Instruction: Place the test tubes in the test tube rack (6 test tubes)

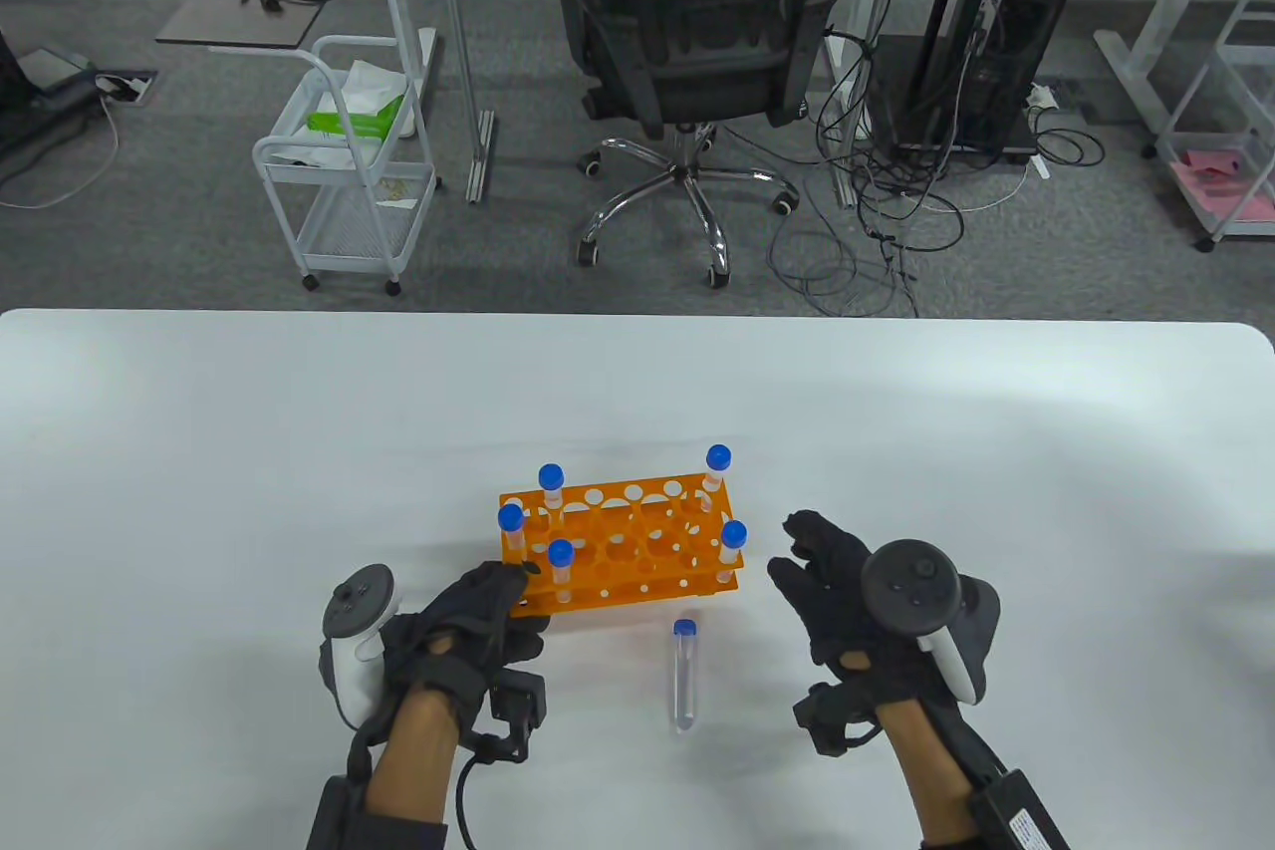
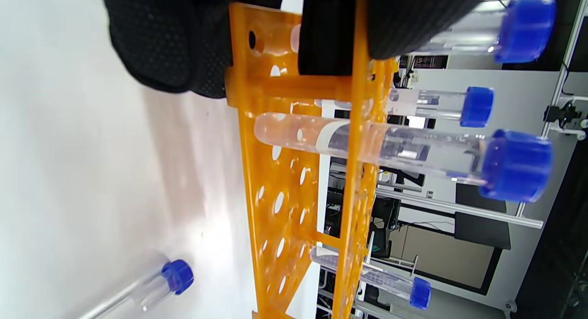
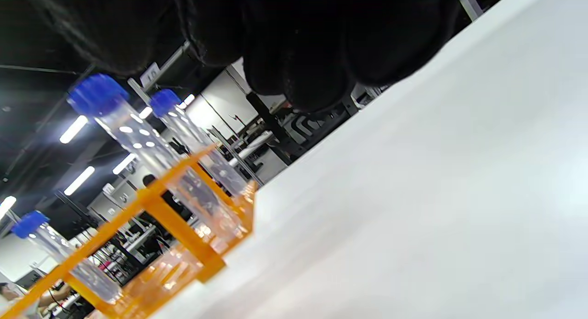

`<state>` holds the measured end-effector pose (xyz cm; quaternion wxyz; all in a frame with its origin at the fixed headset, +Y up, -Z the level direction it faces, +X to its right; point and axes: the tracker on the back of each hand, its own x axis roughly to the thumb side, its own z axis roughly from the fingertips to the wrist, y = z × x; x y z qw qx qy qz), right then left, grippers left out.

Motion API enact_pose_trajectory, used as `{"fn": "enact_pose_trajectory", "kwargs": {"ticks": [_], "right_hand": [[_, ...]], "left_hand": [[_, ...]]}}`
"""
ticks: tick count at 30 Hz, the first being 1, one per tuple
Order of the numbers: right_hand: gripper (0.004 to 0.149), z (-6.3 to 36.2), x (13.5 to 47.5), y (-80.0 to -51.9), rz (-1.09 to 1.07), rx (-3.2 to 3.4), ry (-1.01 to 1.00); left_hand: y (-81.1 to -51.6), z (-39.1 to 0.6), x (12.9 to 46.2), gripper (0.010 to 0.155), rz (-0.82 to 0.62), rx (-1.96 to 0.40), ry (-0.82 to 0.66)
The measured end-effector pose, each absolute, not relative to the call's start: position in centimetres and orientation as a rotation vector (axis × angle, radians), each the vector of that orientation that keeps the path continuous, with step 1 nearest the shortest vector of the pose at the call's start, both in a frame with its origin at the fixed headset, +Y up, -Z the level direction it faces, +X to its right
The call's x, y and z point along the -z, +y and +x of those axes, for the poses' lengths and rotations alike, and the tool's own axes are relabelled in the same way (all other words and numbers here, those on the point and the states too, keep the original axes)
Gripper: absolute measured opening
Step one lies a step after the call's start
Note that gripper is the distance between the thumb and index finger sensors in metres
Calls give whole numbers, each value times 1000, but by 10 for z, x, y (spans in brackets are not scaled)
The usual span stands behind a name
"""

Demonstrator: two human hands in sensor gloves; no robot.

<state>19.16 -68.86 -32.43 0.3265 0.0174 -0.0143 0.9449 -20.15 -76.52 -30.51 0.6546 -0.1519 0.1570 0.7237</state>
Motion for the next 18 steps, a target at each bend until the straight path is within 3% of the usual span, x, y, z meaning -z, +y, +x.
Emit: {"fn": "enact_pose_trajectory", "kwargs": {"ticks": [9, 18], "right_hand": [[66, 156, 341, -716, -97, -2622, 344], [73, 120, 354, -743, -179, -2722, 452]], "left_hand": [[-760, -222, 303, 42, -278, -1669, 396], [-765, -240, 303, 42, -257, -1689, 451]]}}
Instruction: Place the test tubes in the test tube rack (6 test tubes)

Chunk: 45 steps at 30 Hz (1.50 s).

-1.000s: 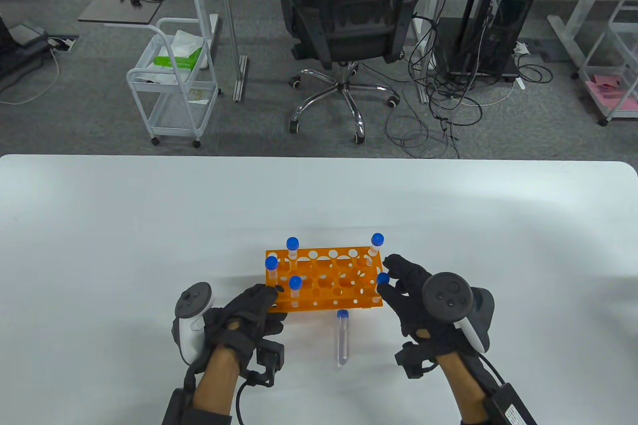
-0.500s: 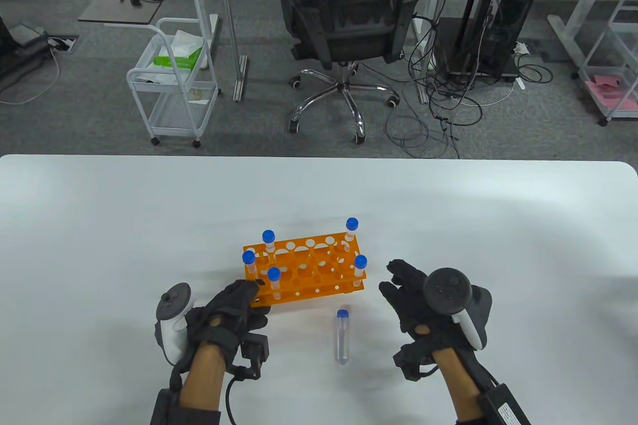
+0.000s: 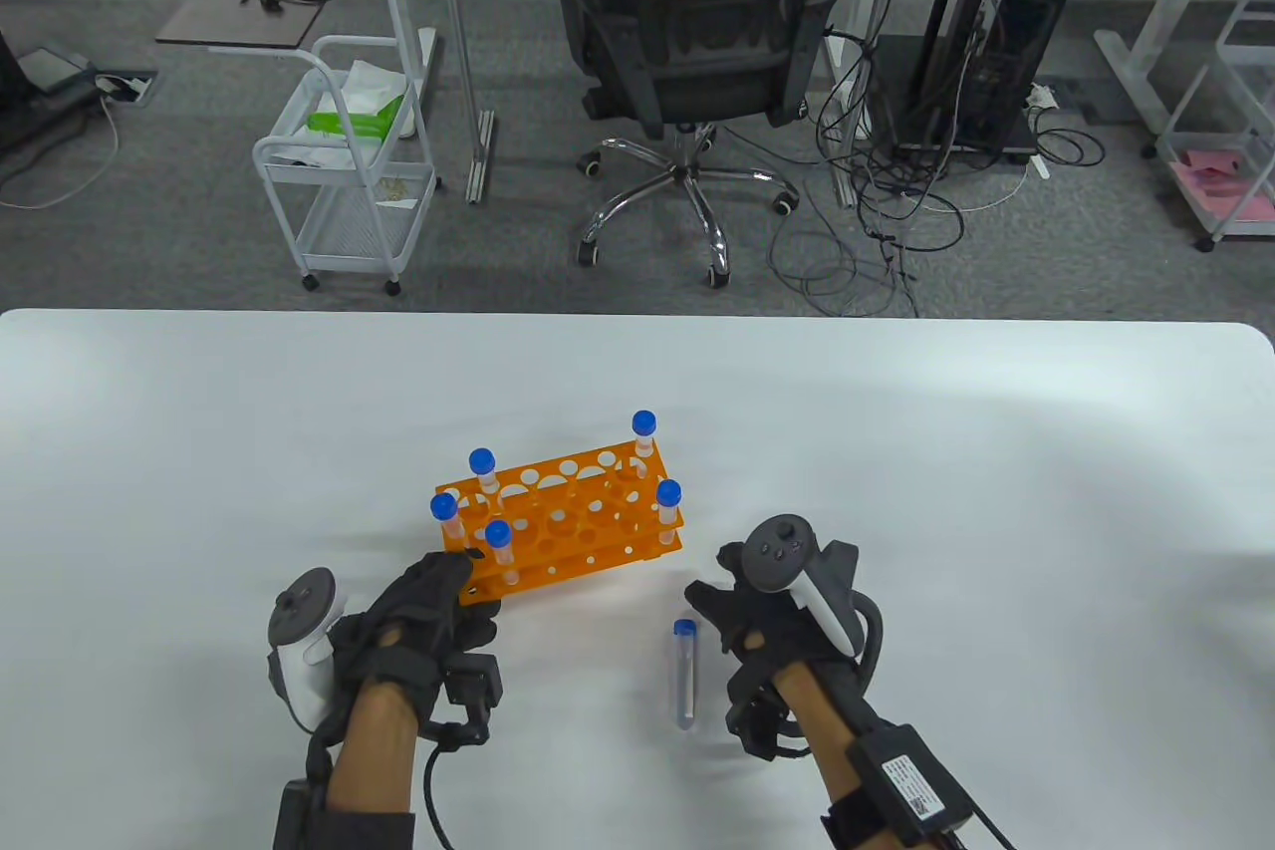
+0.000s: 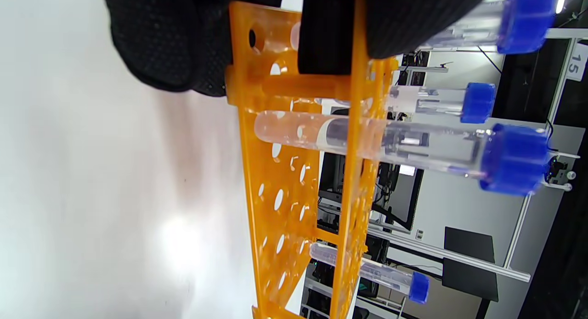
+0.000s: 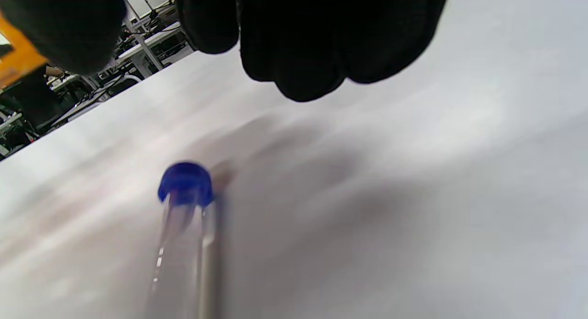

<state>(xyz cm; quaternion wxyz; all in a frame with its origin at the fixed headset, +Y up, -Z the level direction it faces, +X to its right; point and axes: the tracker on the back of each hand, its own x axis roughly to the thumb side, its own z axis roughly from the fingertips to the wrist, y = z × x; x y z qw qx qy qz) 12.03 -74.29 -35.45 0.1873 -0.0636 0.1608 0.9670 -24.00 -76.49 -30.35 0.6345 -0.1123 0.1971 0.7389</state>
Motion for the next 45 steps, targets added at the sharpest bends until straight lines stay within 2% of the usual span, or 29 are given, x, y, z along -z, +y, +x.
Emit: {"fn": "enact_pose_trajectory", "kwargs": {"ticks": [6, 12, 21, 25, 35, 41, 45], "right_hand": [[74, 92, 355, -756, -181, -2878, 462], [71, 79, 357, -765, -171, -3001, 357], [54, 76, 357, -768, -184, -3060, 267], [51, 78, 357, -765, -198, -3031, 247], [52, 83, 355, -749, -155, -2944, 401], [51, 100, 347, -724, -93, -2829, 358], [51, 120, 342, -699, -28, -2702, 226]], "left_hand": [[-767, -248, 303, 42, -246, -1704, 475], [-767, -249, 302, 42, -243, -1712, 480], [-766, -249, 301, 42, -245, -1717, 481], [-766, -249, 301, 42, -246, -1718, 479], [-766, -248, 301, 42, -255, -1720, 465], [-765, -246, 302, 42, -260, -1724, 449], [-766, -243, 301, 42, -267, -1719, 444]]}}
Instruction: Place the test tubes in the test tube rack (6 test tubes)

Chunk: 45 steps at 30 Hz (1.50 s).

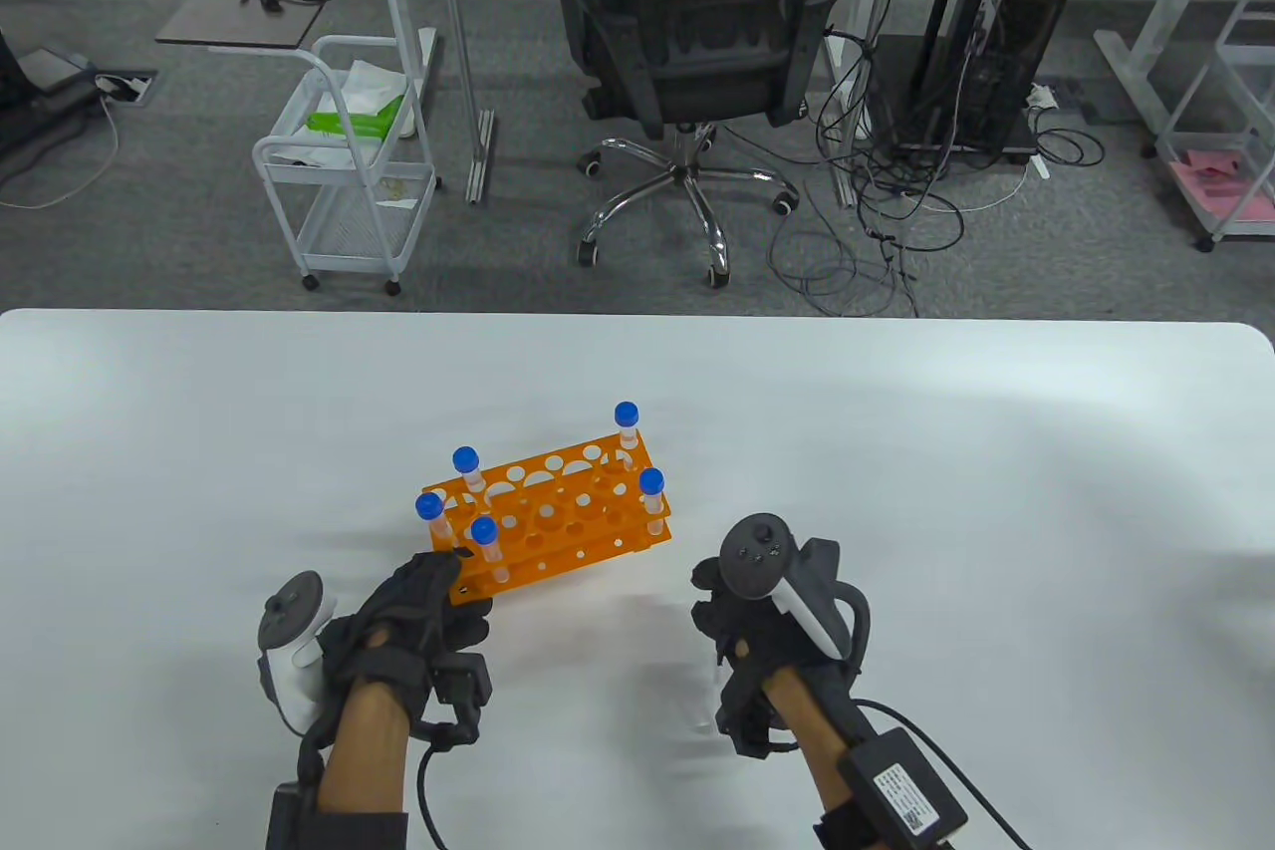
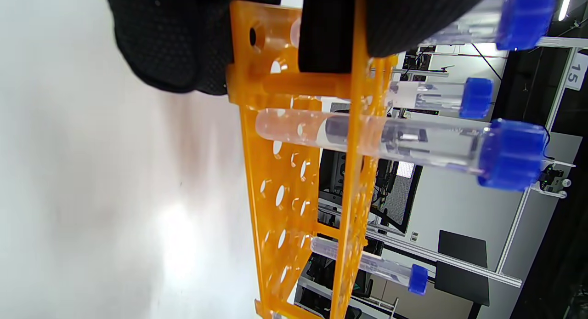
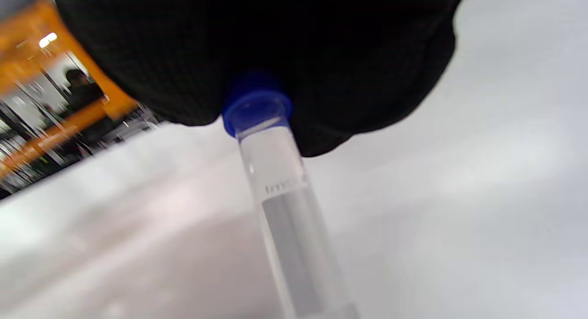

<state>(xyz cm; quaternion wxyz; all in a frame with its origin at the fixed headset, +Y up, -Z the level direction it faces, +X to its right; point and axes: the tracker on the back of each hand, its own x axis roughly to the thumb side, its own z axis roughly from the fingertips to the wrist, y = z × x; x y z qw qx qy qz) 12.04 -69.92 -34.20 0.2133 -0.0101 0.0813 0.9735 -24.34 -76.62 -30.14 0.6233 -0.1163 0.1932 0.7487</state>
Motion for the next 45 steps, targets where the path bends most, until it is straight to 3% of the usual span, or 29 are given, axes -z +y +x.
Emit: {"fn": "enact_pose_trajectory", "kwargs": {"ticks": [7, 17, 35, 45], "right_hand": [[53, 156, 340, -672, -32, -2533, 51], [55, 174, 340, -649, -29, -2502, -92], [55, 171, 319, -596, 120, -2426, -327], [56, 166, 314, -589, 182, -2376, -365]], "left_hand": [[-767, -234, 303, 42, -287, -1681, 434], [-774, -221, 305, 42, -343, -1674, 425], [-776, -201, 307, 43, -390, -1590, 394], [-776, -187, 307, 42, -425, -1550, 353]]}}
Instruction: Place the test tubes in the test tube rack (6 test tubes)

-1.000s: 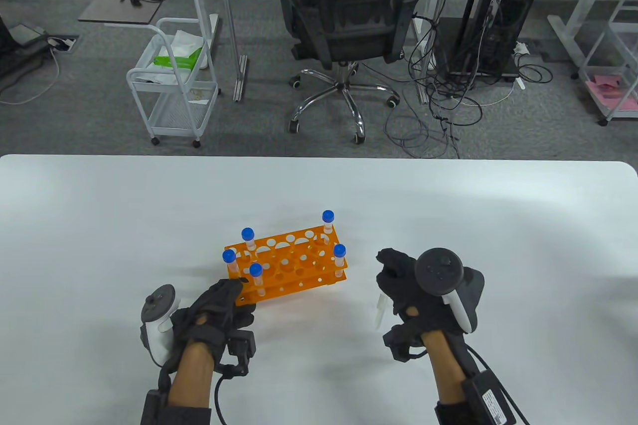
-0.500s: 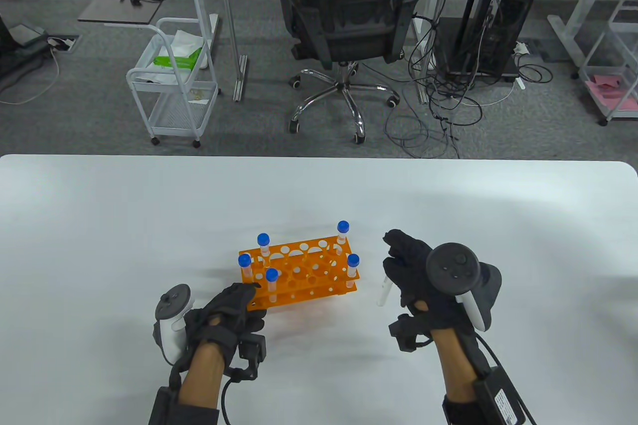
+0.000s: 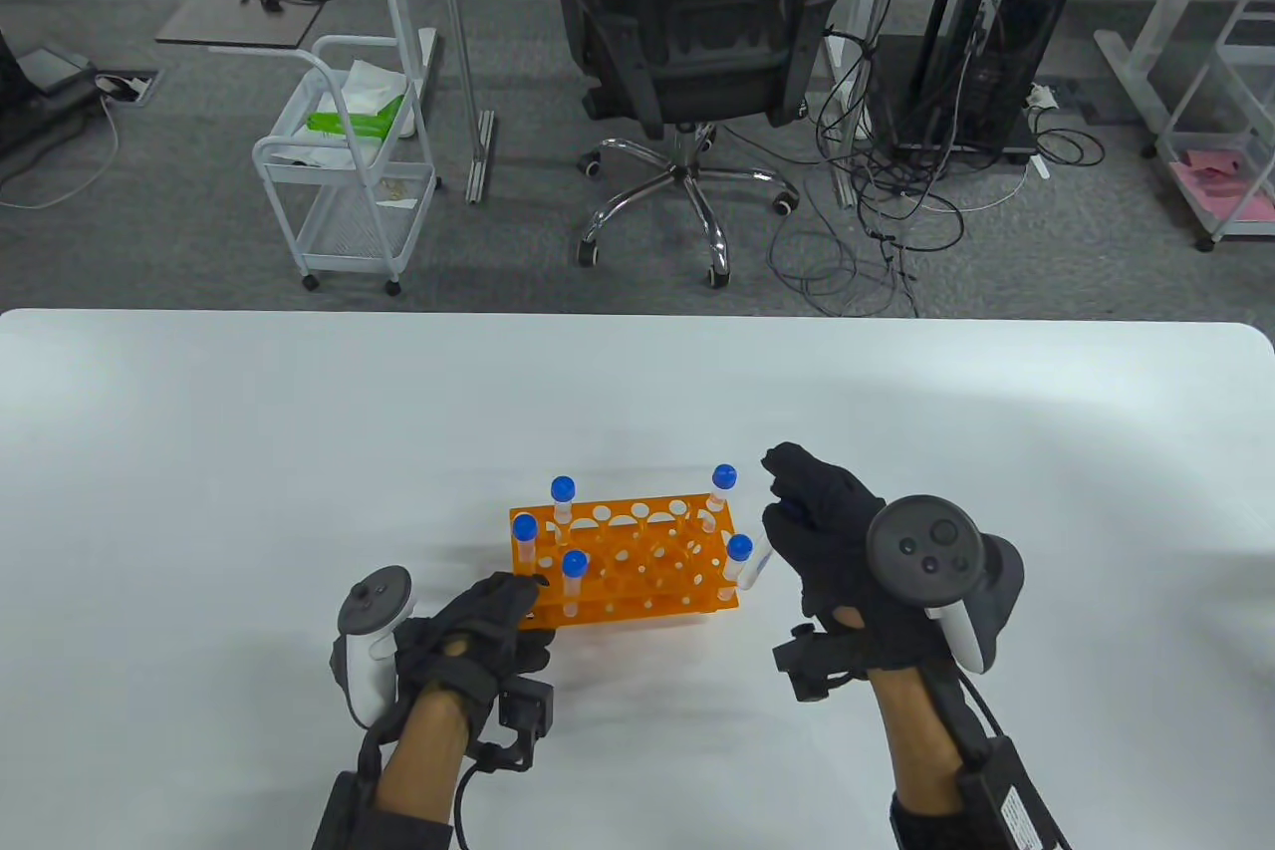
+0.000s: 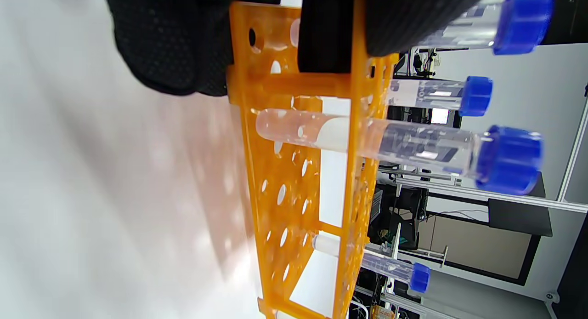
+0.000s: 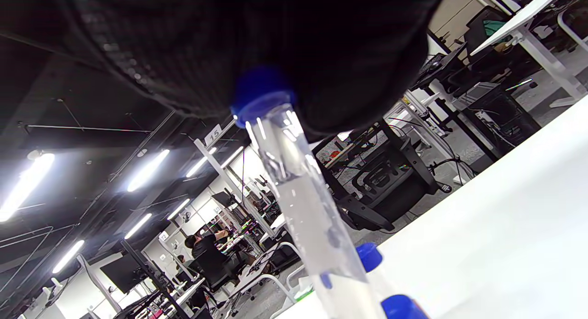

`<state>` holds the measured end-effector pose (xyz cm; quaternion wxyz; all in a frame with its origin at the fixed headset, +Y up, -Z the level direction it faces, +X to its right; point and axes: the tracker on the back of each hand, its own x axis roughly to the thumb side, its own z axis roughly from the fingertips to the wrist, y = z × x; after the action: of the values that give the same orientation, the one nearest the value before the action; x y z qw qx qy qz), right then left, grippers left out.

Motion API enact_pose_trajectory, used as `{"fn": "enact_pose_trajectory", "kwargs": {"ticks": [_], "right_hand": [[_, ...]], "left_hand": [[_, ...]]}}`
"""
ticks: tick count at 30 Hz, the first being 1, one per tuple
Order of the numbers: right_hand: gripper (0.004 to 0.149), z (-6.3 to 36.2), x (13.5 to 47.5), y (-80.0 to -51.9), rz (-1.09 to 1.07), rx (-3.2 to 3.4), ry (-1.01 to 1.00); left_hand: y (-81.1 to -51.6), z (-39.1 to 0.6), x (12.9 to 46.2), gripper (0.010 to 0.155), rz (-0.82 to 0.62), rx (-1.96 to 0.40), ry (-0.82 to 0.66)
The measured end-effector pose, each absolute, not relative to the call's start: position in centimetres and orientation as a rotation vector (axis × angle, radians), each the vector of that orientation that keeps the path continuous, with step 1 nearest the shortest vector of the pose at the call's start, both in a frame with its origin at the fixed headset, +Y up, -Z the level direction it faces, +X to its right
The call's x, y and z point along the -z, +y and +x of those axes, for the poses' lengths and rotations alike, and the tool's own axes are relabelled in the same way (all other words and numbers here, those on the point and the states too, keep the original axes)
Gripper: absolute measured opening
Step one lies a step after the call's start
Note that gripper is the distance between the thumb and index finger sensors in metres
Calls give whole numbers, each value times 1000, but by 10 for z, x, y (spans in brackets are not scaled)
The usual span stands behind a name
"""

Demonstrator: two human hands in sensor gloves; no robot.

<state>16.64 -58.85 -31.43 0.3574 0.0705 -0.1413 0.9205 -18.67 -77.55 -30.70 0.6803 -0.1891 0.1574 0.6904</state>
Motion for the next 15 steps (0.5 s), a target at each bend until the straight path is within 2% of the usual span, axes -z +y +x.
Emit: {"fn": "enact_pose_trajectory", "kwargs": {"ticks": [15], "right_hand": [[57, 148, 320, -606, 223, -2485, -342]], "left_hand": [[-772, -171, 306, 42, -462, -1512, 280]]}}
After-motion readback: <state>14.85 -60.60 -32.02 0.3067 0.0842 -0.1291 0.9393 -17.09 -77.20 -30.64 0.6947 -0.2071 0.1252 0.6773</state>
